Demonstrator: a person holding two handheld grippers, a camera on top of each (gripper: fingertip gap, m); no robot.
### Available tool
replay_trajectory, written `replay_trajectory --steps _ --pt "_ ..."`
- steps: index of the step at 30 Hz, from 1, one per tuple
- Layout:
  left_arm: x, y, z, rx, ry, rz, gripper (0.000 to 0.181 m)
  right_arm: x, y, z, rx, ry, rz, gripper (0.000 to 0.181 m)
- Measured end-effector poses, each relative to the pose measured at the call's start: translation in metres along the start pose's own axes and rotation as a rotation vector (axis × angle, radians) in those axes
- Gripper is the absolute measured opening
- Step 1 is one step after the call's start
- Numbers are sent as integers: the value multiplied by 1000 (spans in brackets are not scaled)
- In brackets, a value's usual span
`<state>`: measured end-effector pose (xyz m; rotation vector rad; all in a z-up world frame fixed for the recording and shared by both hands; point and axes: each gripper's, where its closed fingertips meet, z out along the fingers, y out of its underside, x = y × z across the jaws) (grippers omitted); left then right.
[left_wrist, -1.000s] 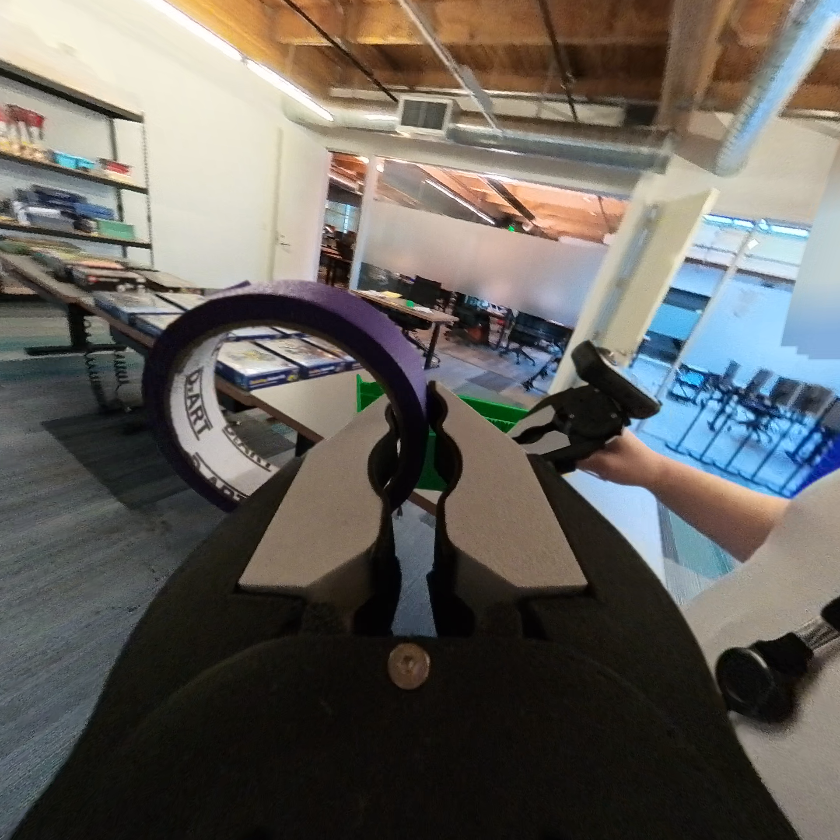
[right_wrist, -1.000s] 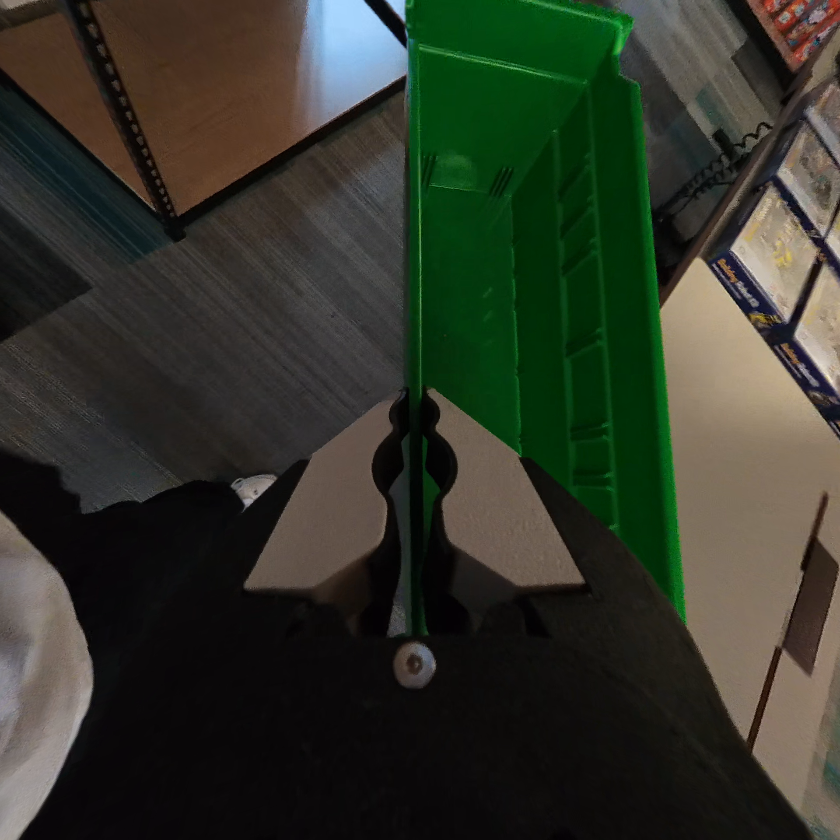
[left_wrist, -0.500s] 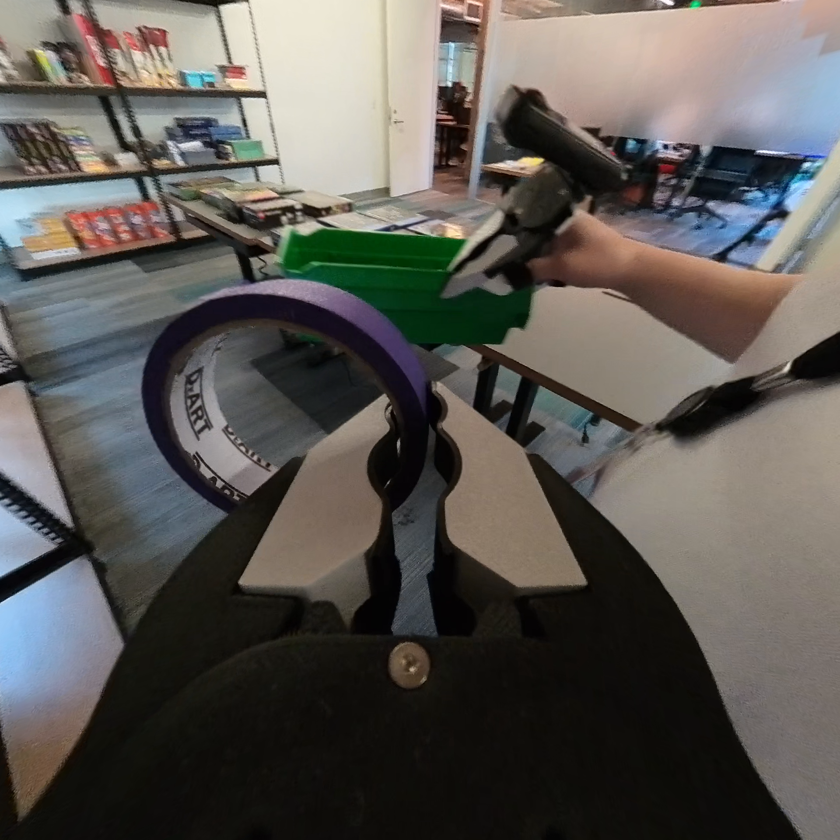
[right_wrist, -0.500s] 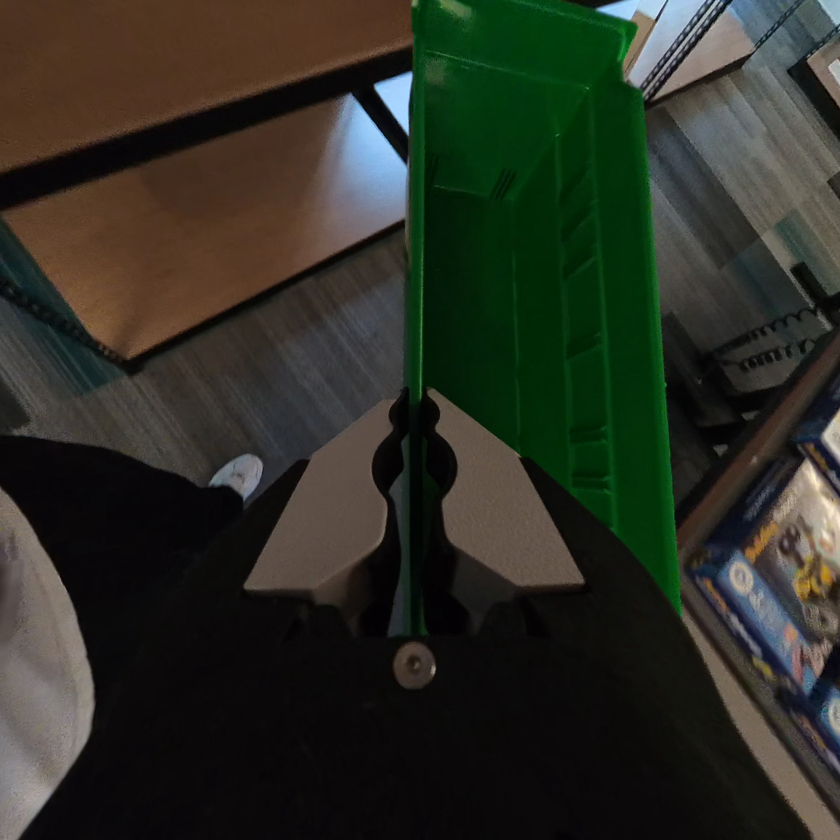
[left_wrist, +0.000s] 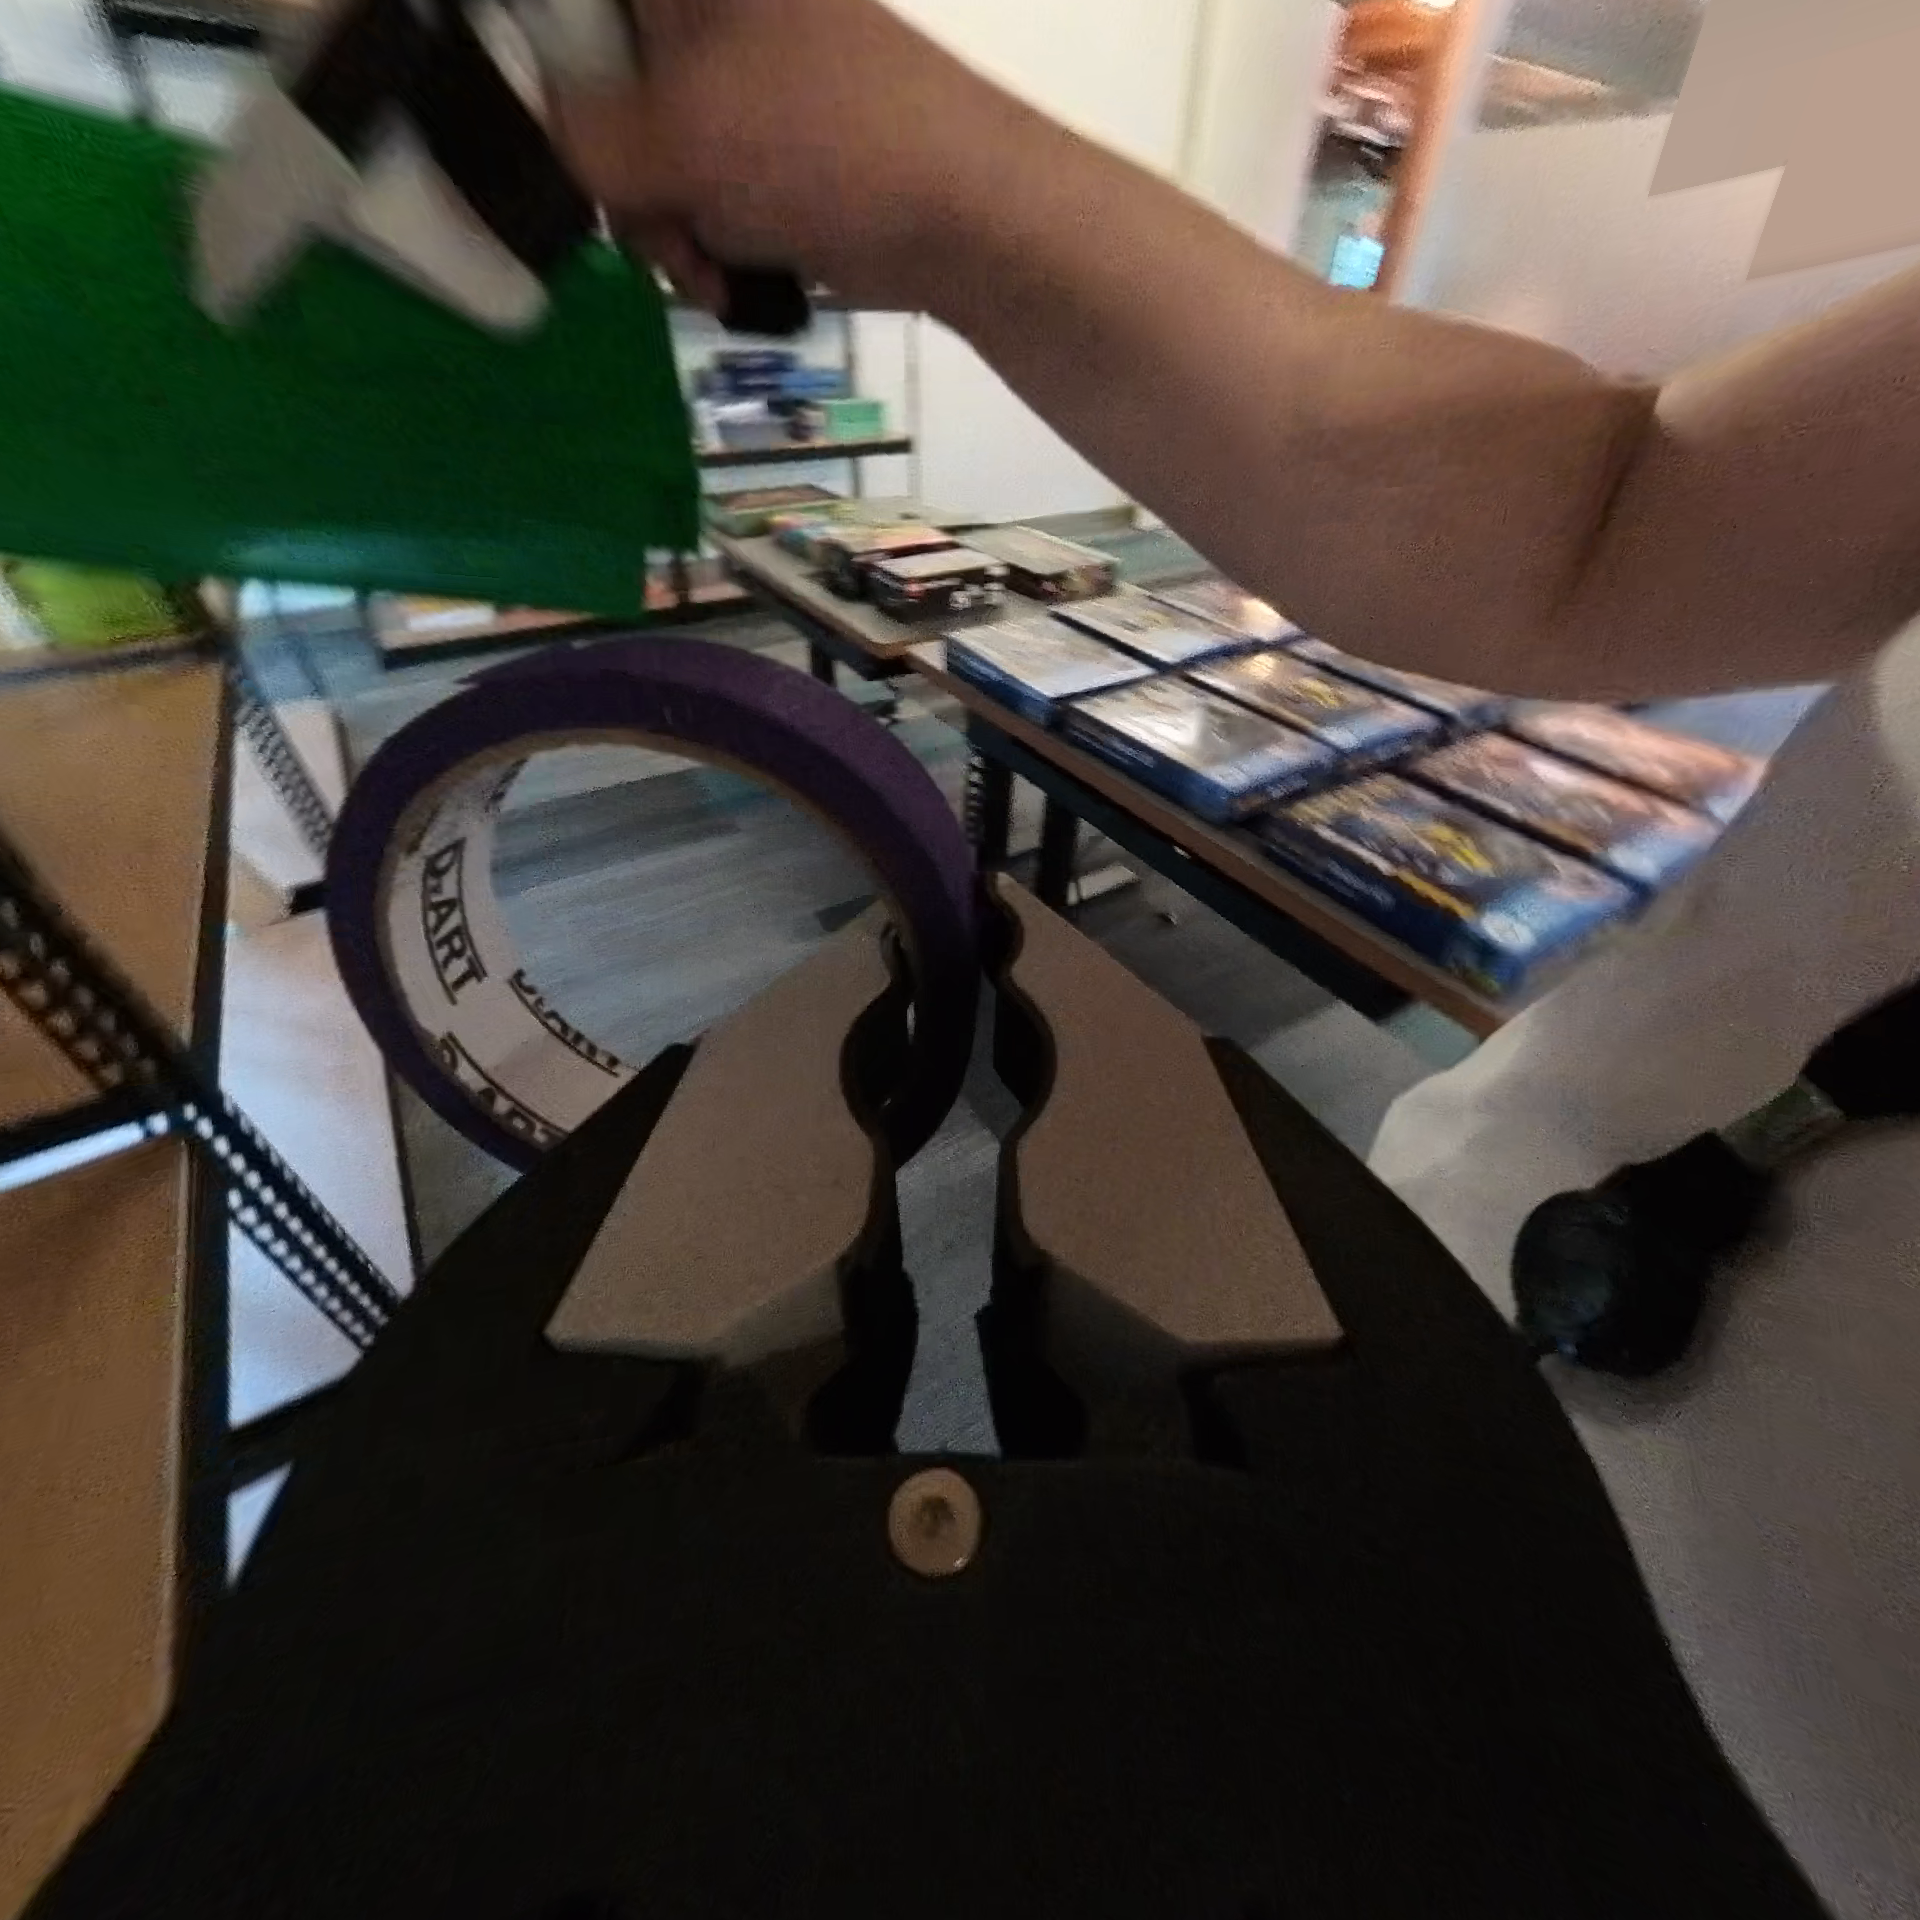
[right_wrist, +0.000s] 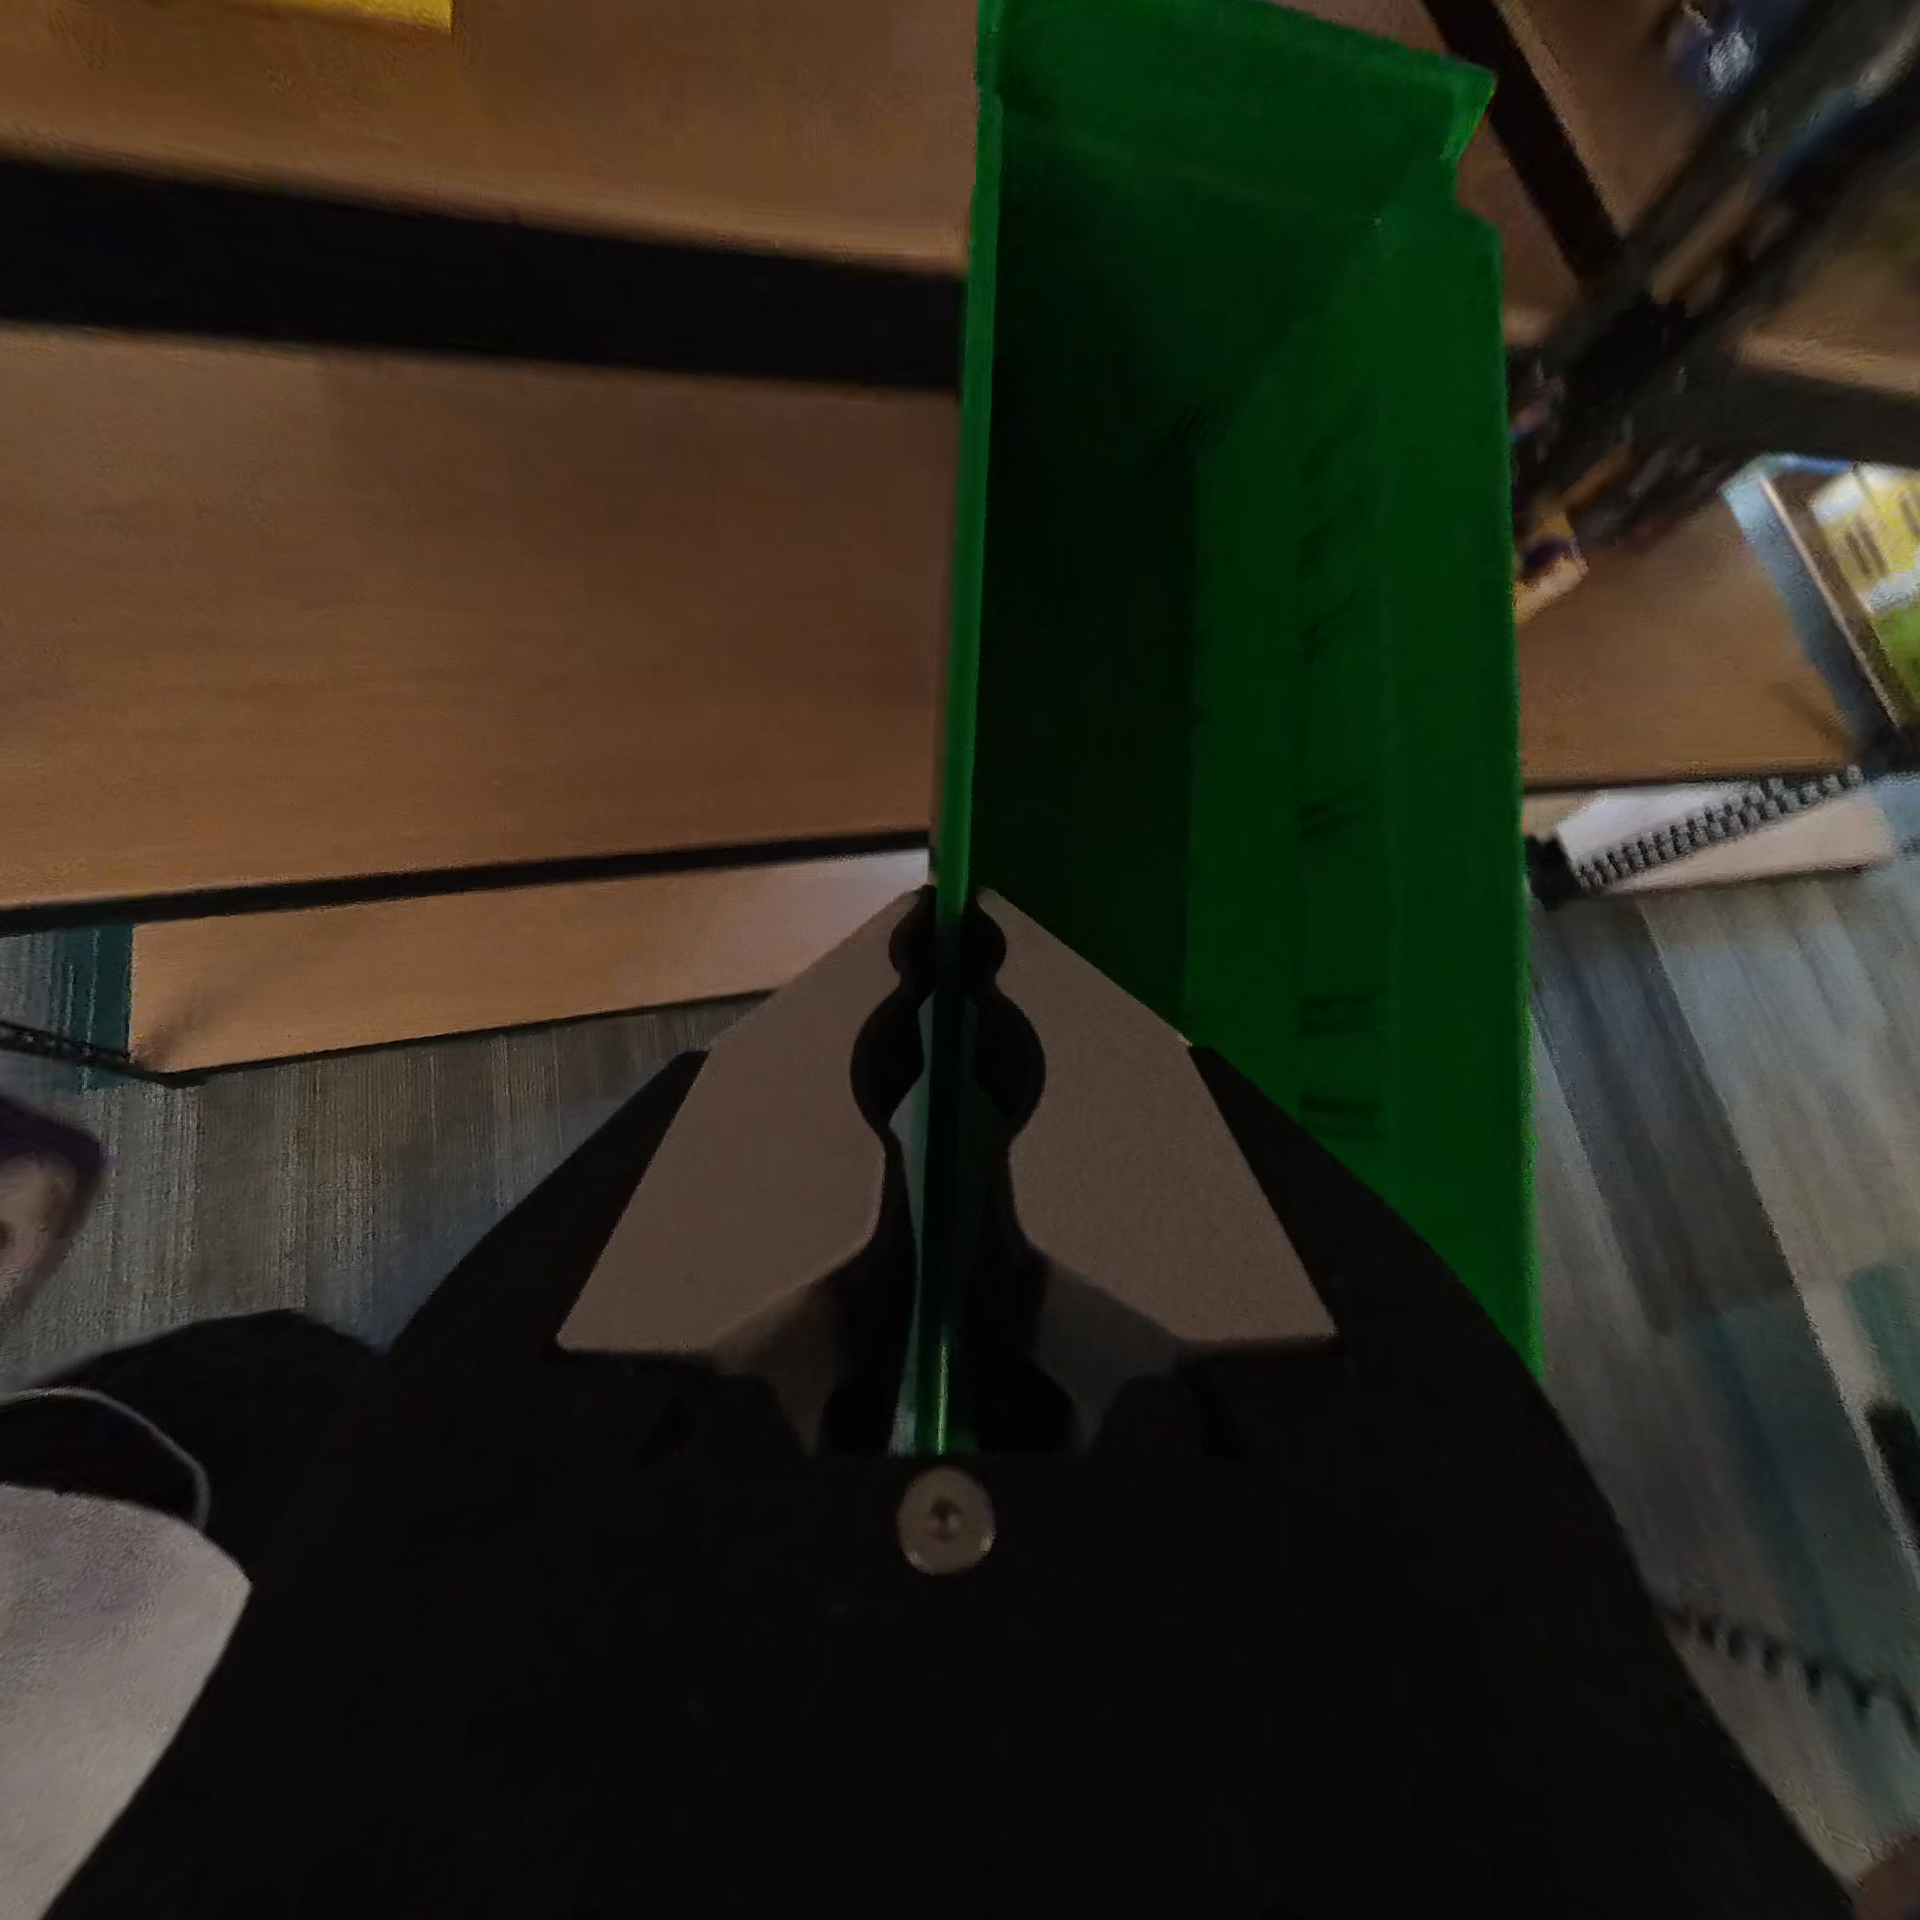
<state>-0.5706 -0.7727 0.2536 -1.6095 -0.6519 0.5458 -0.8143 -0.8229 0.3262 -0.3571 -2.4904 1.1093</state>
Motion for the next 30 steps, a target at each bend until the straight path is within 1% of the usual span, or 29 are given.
replay_trajectory --steps 2,4,6,8,9,11,14,16,19,21,23,25,27,28,29,30 --pt "-31 -3 29 21 -67 -88 6 22 -55 45 1 -73 -24 1" --pt "-56 -6 49 31 -123 -97 6 37 -109 94 -2 -131 18 0" --pt "-86 -6 61 0 -226 -80 6 44 -156 144 -28 -175 -11 1" --pt "-117 -8 65 -3 -321 -83 6 50 -190 191 -67 -193 -21 1" --pt "-132 -9 66 7 -358 -84 6 55 -204 216 -78 -196 -28 0" --pt "-163 -7 66 19 -433 -71 6 60 -223 255 -91 -196 -54 0" --pt "-209 -4 65 21 -525 -61 6 61 -239 297 -85 -195 -118 0" --pt "-233 -6 67 27 -564 -81 6 58 -245 318 -99 -226 -129 0" --pt "-265 -15 74 38 -634 -106 6 58 -252 332 -119 -249 -156 0" --pt "-283 -19 84 47 -665 -129 6 54 -254 331 -118 -294 -192 3" --pt "-299 -22 97 54 -686 -148 6 43 -261 315 -58 -442 -190 30" --pt "-314 -23 110 51 -734 -164 6 57 -268 287 67 -537 -248 38" --pt "-324 -27 123 55 -813 -165 7 94 -273 248 272 -617 -289 37" --pt "-326 -30 130 70 -858 -166 7 125 -275 234 387 -613 -286 31" --pt "-327 -32 137 89 -896 -175 7 162 -276 228 487 -584 -267 20" --pt "-327 -33 144 105 -927 -189 7 196 -274 233 532 -560 -251 11"
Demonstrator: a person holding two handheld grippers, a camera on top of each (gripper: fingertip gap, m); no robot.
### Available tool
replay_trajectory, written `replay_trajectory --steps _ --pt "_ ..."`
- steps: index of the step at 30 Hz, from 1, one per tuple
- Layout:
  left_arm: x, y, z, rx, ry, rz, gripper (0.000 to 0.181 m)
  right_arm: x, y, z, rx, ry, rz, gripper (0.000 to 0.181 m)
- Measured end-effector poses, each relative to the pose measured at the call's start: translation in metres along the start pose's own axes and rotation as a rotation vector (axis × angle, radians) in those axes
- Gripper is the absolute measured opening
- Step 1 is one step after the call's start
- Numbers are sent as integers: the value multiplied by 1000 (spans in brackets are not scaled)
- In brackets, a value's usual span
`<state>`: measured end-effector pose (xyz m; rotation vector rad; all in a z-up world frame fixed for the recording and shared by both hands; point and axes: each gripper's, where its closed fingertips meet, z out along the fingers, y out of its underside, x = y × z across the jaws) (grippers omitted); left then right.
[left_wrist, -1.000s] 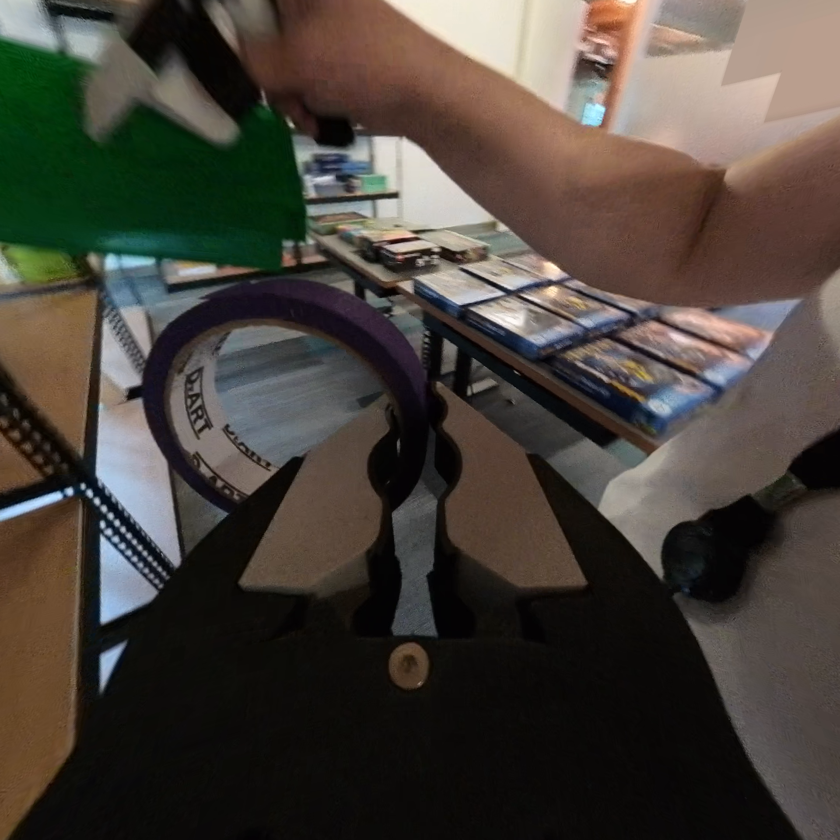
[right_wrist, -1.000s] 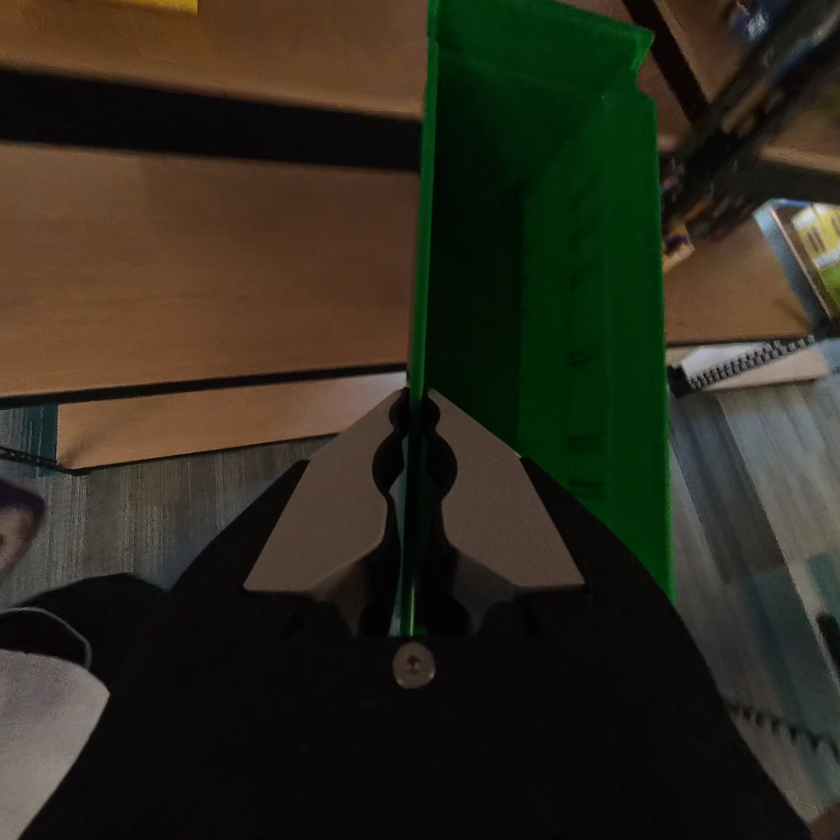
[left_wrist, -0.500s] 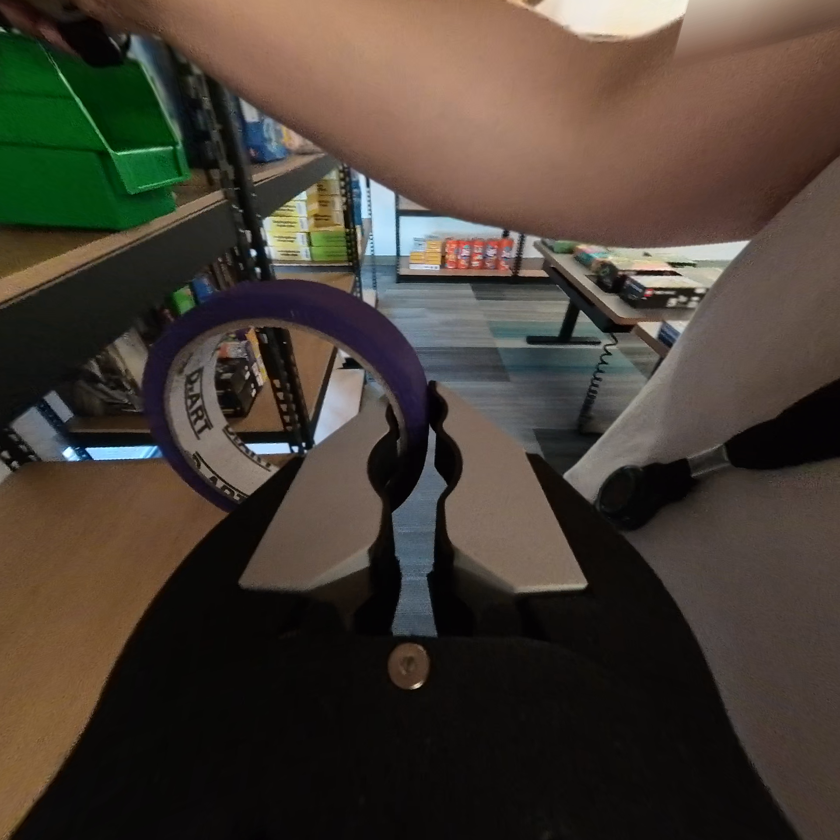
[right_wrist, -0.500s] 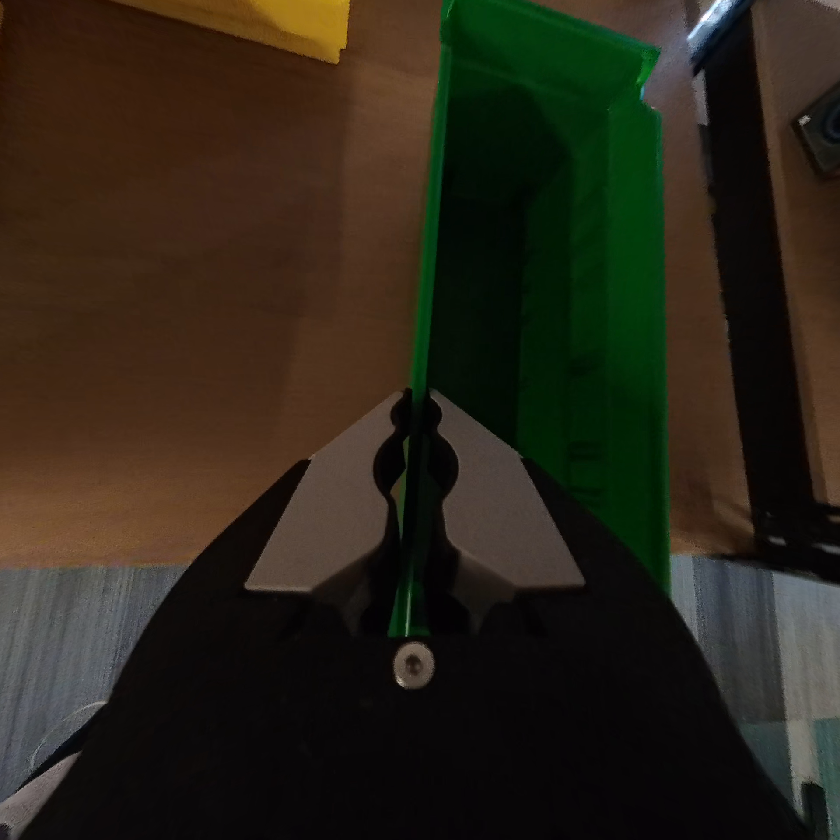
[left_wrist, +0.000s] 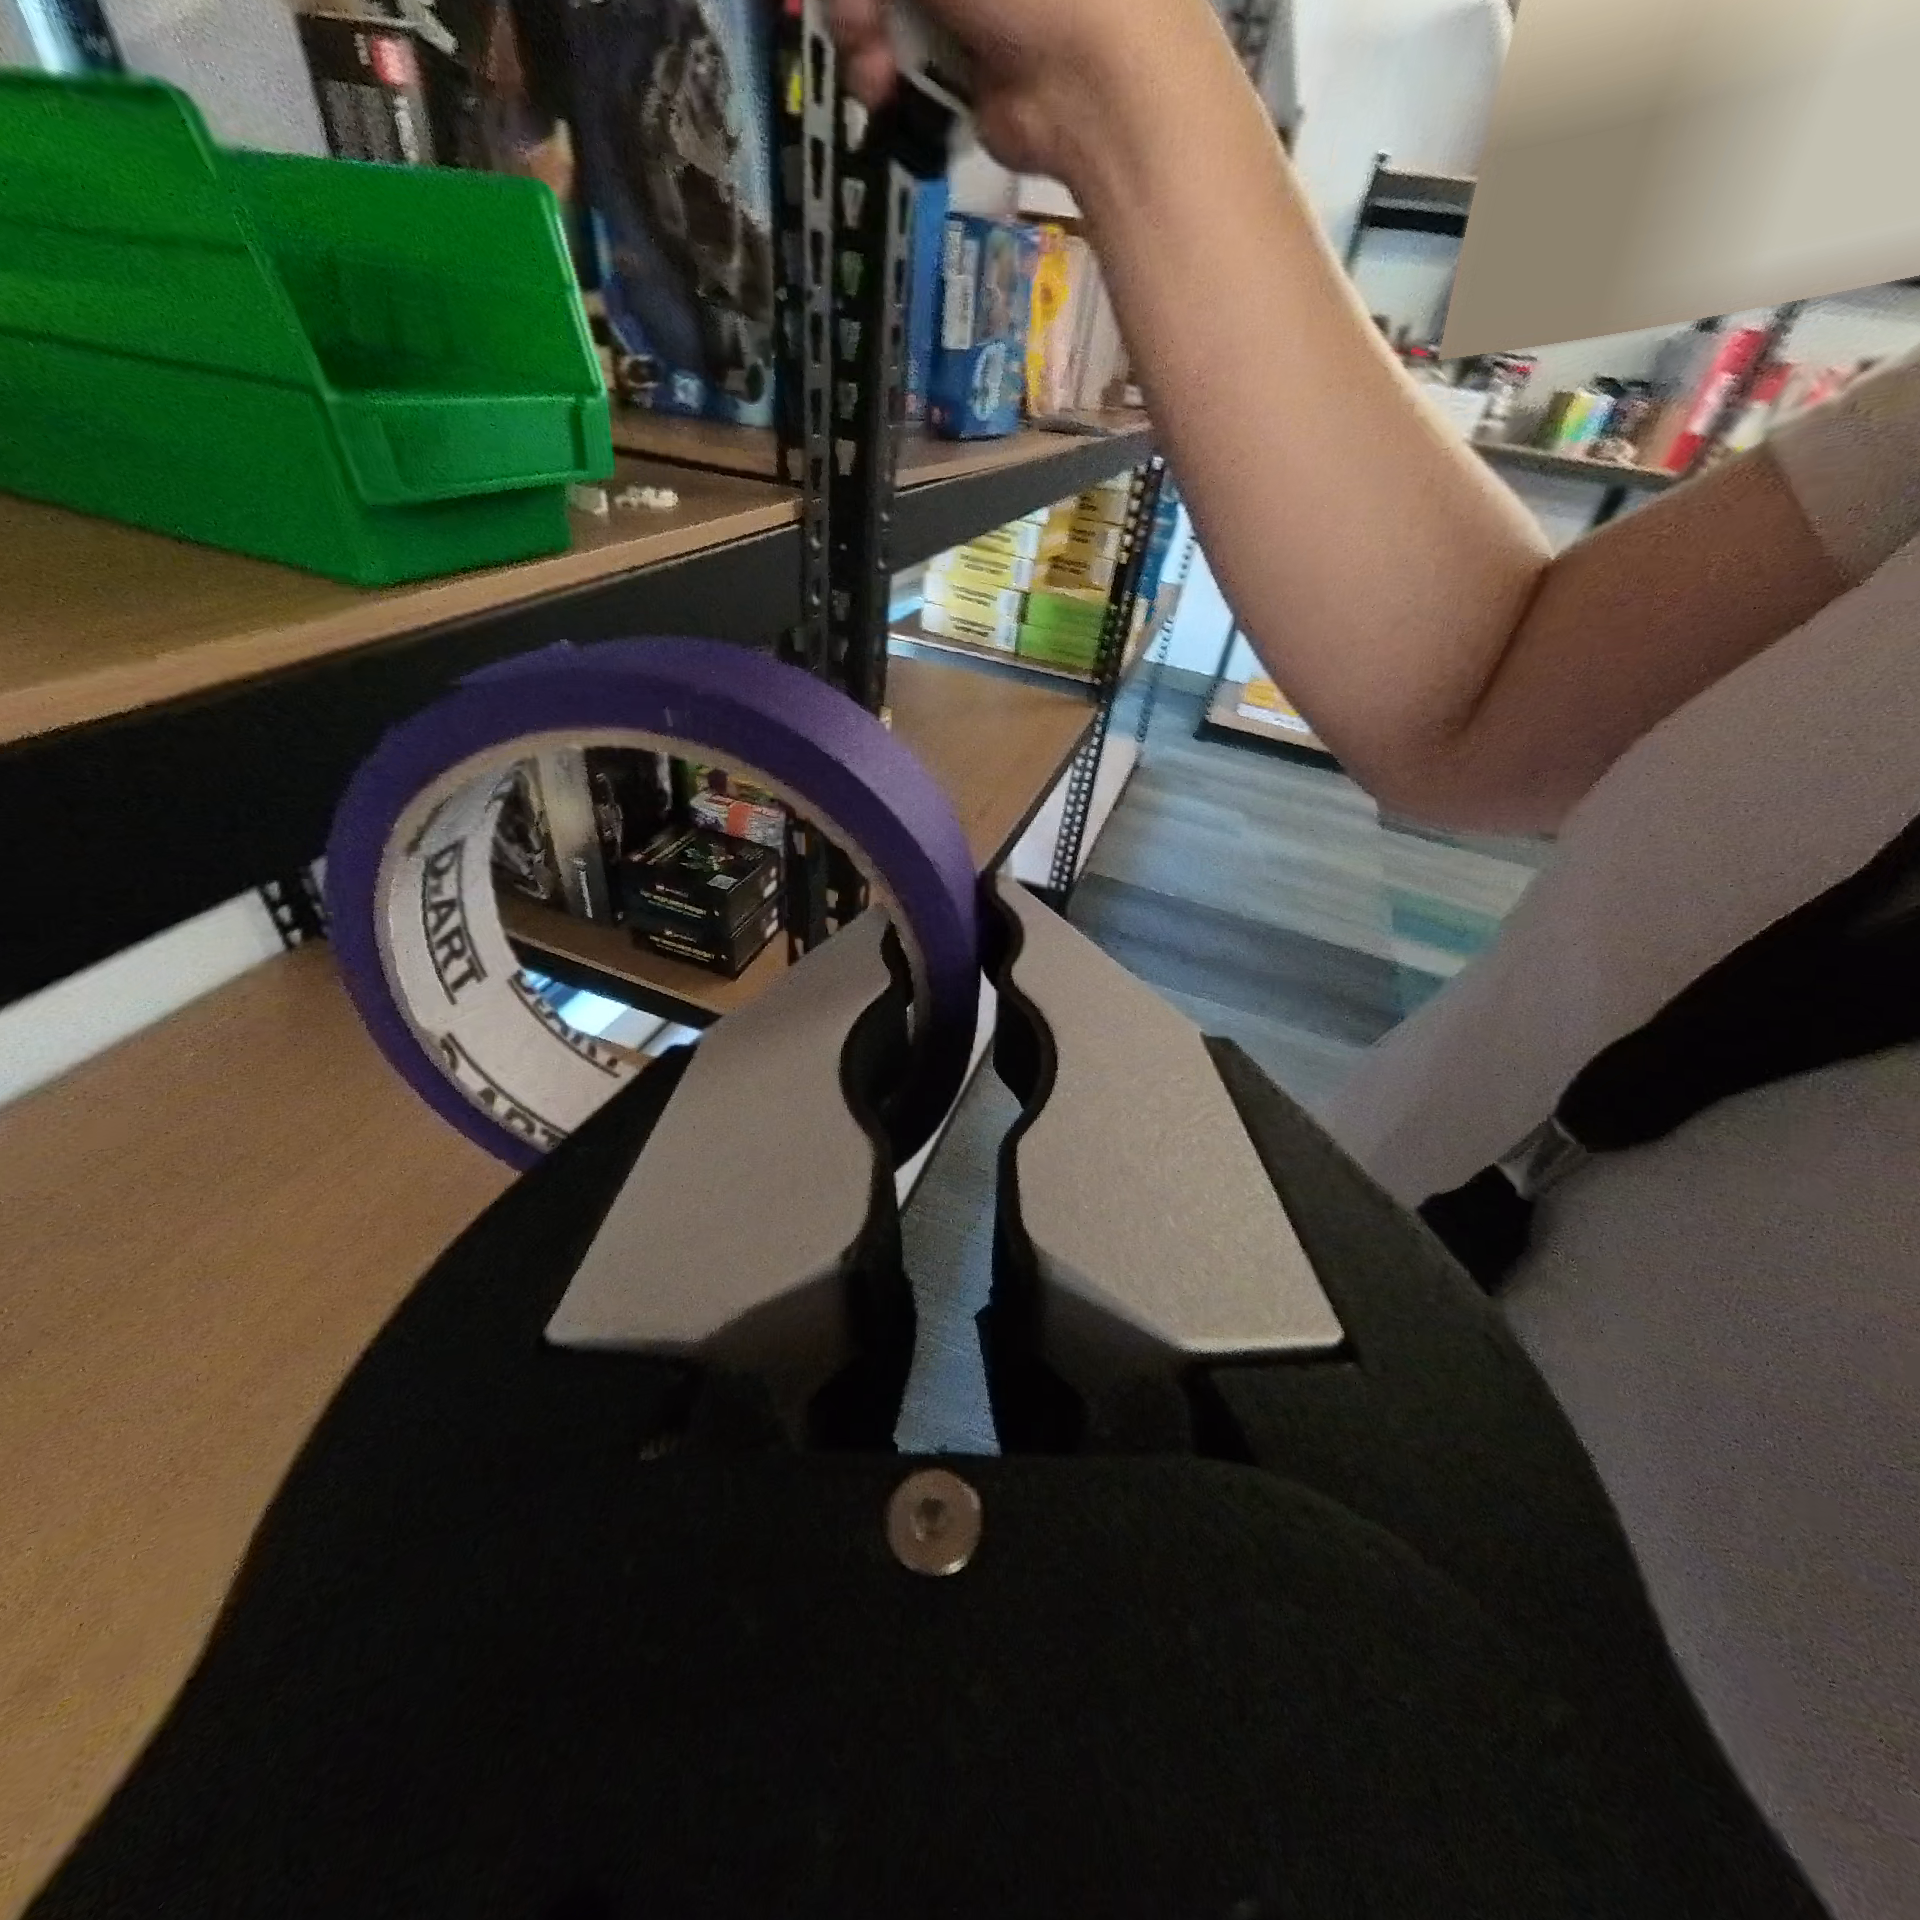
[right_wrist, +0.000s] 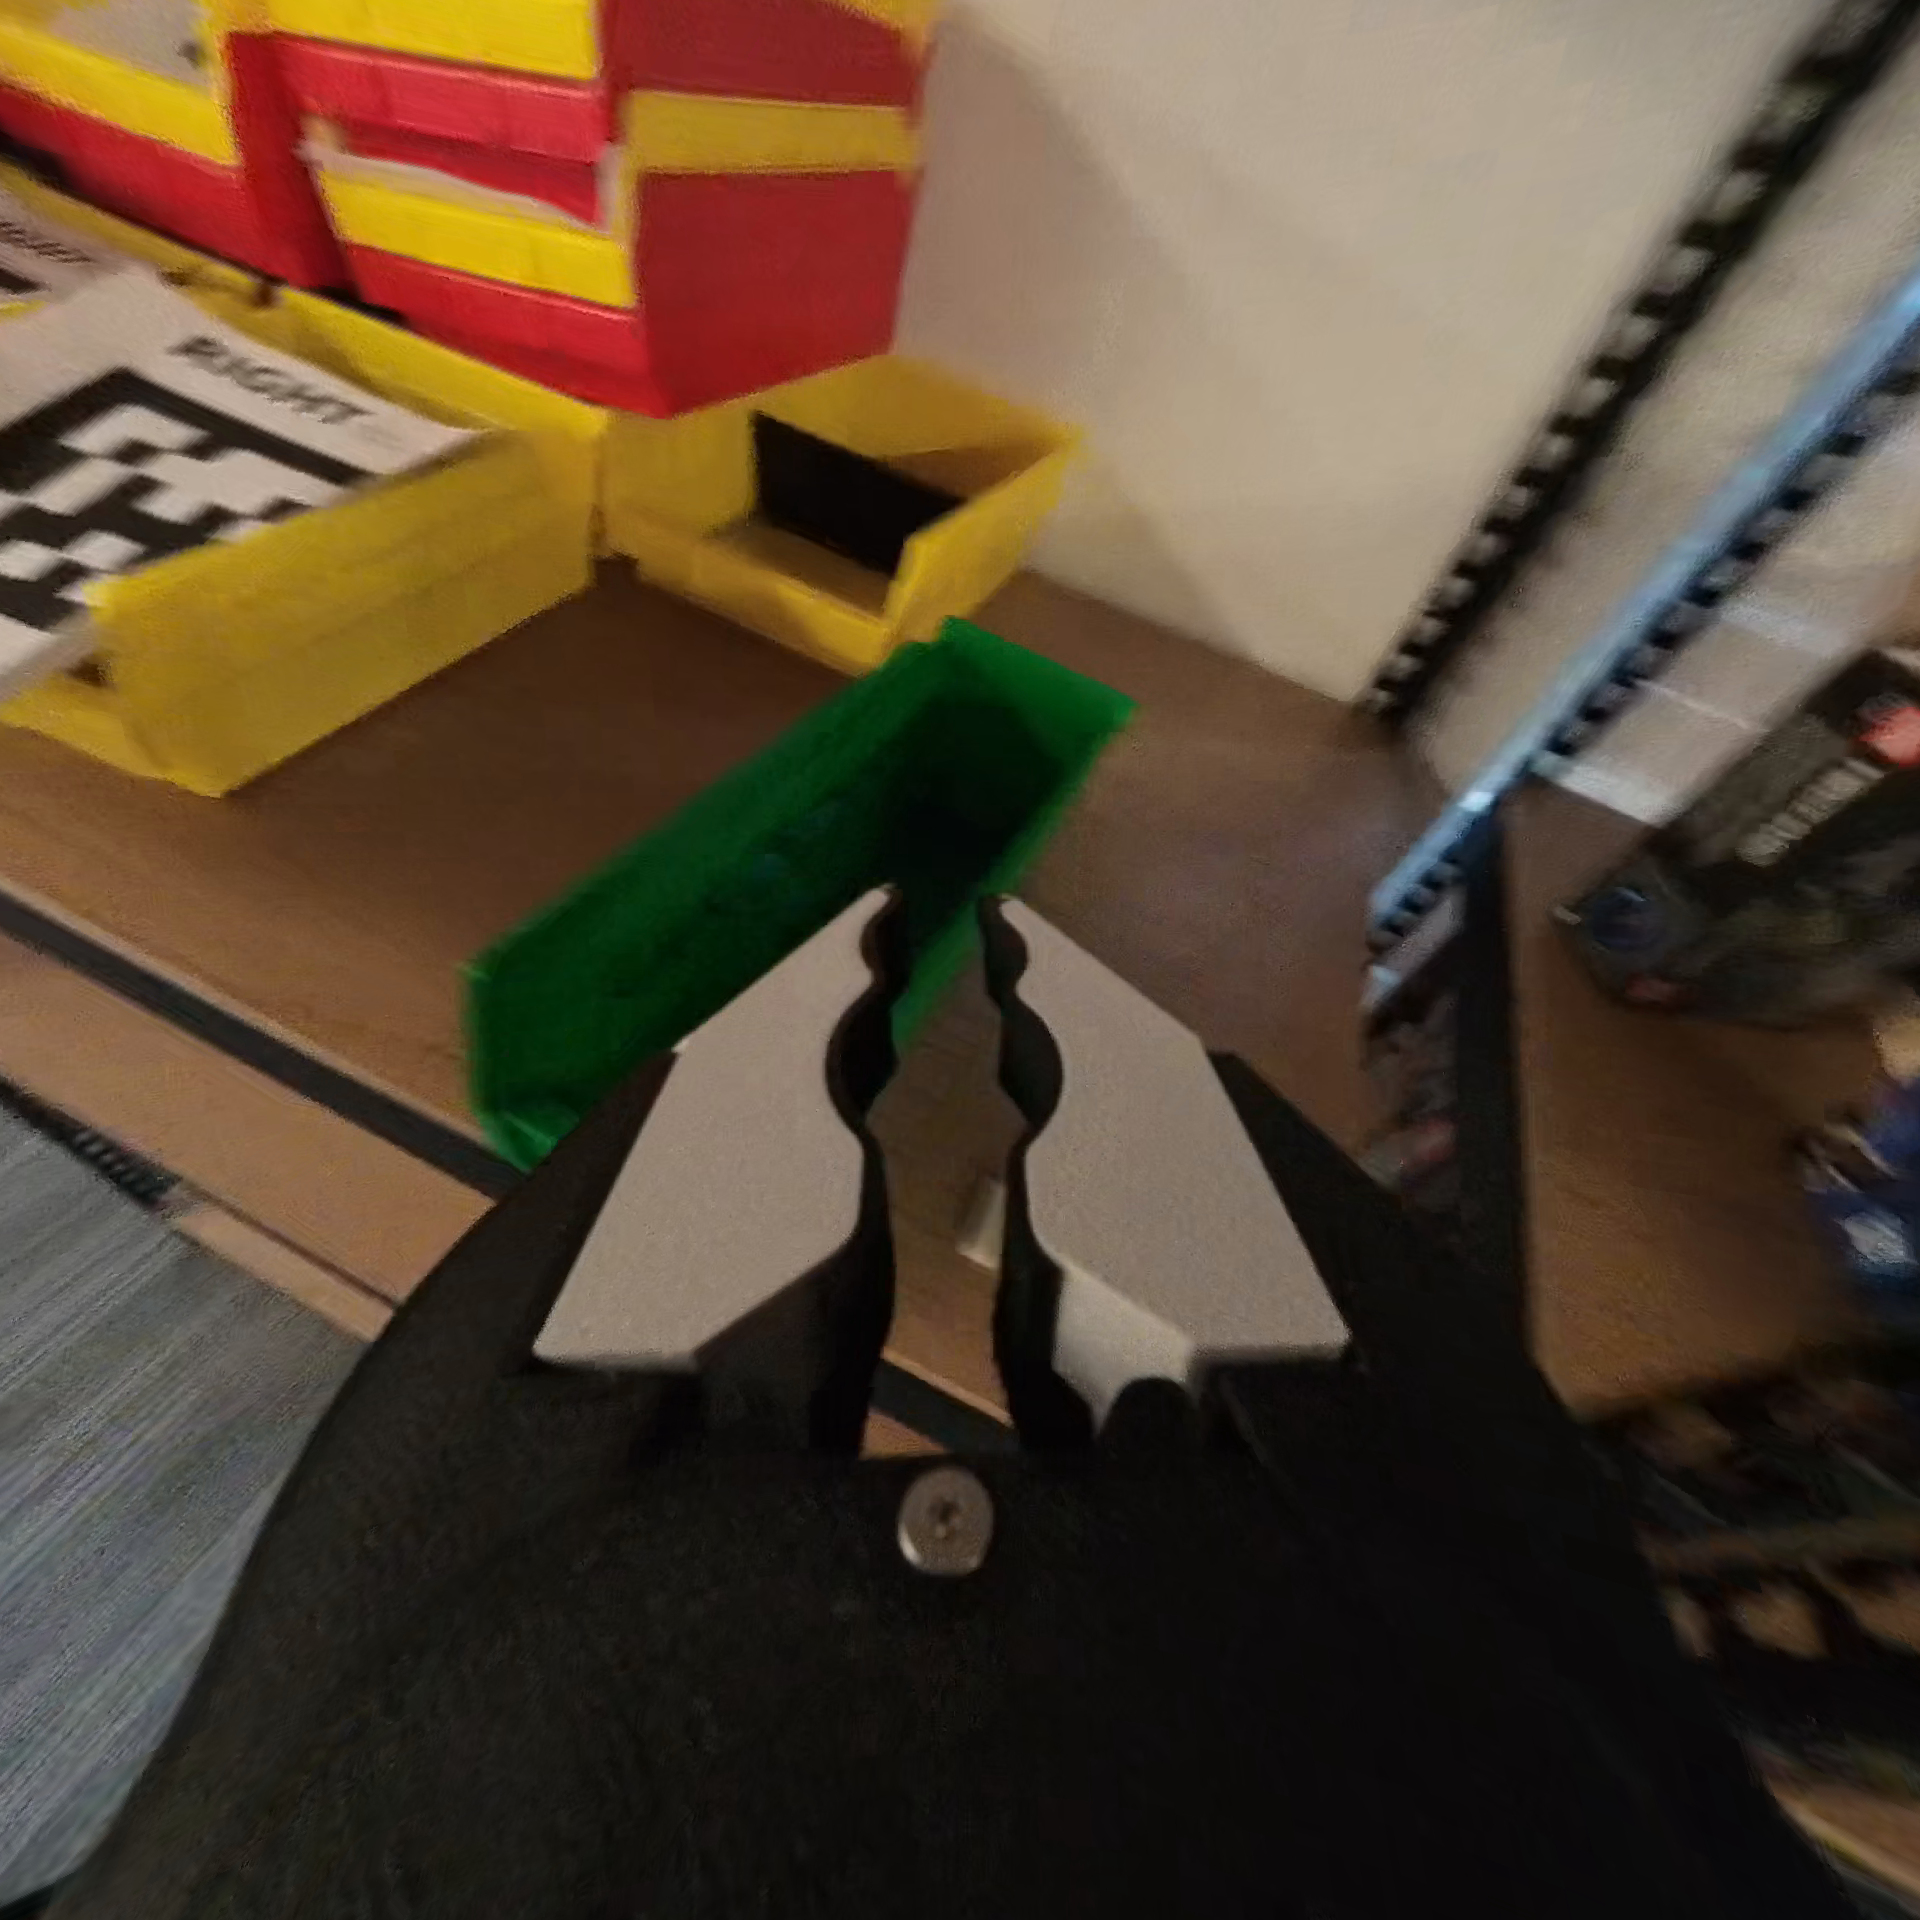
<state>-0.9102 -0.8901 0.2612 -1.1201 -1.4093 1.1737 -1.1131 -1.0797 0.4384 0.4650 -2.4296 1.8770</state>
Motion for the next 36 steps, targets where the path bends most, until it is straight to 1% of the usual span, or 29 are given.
replay_trajectory --steps 1,2,3,4,5,6,8,9,12,15,20,21,24,25,26,27,29,30,31,32,33,35,36 --pt "5 3 4 5 -28 -13 7 28 19 -6 -31 22 38 6" --pt "10 6 9 3 -52 -20 7 44 45 -2 -107 -9 88 9" --pt "15 10 15 -5 -70 -24 7 46 69 6 -182 -77 148 12" --pt "18 13 20 -20 -85 -29 6 38 87 15 -237 -152 198 14" --pt "20 14 25 -36 -100 -35 7 25 101 24 -266 -214 210 13" --pt "23 14 29 -43 -116 -37 7 17 114 33 -302 -222 168 10" --pt "28 6 39 -28 -144 -25 7 20 140 47 -393 -137 47 10" --pt "30 3 43 -21 -155 -20 7 22 147 51 -415 -115 36 10" --pt "33 2 50 -23 -179 -11 7 14 151 59 -414 -185 147 6" --pt "32 7 54 -37 -175 -23 7 21 160 65 -464 -159 111 8" --pt "14 9 53 -27 -156 -30 6 12 172 74 -534 -209 140 11" --pt "9 9 52 -21 -148 -32 6 12 171 76 -530 -203 128 3" --pt "-6 6 47 -25 -108 -33 7 13 168 75 -521 -182 117 1" --pt "-11 5 45 -33 -94 -22 6 11 159 70 -494 -183 127 1" --pt "-17 5 41 -44 -84 -5 6 11 141 63 -446 -176 135 1" --pt "-23 5 37 -58 -76 13 6 11 111 52 -364 -159 129 1" --pt "-36 6 29 -77 -54 27 7 8 30 36 -167 -144 73 0" --pt "-41 6 26 -79 -38 22 6 -1 -5 37 -116 -171 21 0" --pt "-46 7 23 -81 -21 15 6 -6 -23 50 -157 -187 -29 0" --pt "-51 7 21 -82 -5 10 6 -6 -22 73 -285 -191 -66 0" --pt "-55 7 19 -84 7 10 6 -6 -12 99 -421 -214 -89 1" --pt "-62 6 14 -78 22 29 6 -12 10 146 -565 -297 -81 1" --pt "-65 6 11 -72 27 39 6 -10 28 159 -653 -297 -70 1"
